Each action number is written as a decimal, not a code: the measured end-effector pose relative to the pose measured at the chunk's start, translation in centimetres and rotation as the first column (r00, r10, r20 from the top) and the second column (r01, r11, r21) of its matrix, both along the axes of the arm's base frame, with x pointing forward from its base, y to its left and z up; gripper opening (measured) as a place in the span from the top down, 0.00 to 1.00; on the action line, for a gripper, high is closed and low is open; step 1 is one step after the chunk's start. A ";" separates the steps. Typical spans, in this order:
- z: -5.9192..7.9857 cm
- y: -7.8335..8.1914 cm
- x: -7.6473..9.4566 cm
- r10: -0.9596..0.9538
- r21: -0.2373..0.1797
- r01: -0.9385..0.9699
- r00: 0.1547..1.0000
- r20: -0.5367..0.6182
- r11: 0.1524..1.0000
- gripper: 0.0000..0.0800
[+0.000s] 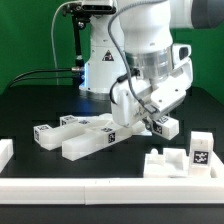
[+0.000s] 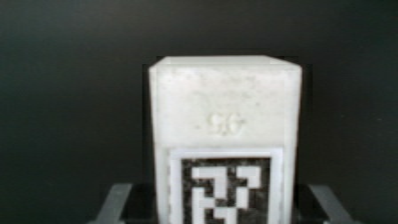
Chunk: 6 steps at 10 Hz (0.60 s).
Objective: Assemble chair
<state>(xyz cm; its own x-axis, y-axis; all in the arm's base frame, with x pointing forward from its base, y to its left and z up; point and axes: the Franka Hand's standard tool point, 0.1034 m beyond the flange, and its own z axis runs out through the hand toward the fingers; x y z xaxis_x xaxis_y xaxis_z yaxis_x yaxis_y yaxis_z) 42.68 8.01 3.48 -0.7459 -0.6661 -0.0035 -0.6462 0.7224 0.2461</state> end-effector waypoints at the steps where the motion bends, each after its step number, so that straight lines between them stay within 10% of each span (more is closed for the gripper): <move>1: 0.0 0.0 0.0 0.033 0.004 -0.033 0.999 0.005 0.999 0.64; 6: -1.7 3.1 -1.1 0.046 -0.012 -0.047 0.998 -0.037 0.999 0.64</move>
Offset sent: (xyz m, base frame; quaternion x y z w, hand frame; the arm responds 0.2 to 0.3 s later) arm -0.0203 0.0341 -0.0106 -0.0413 0.0450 0.1427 0.9879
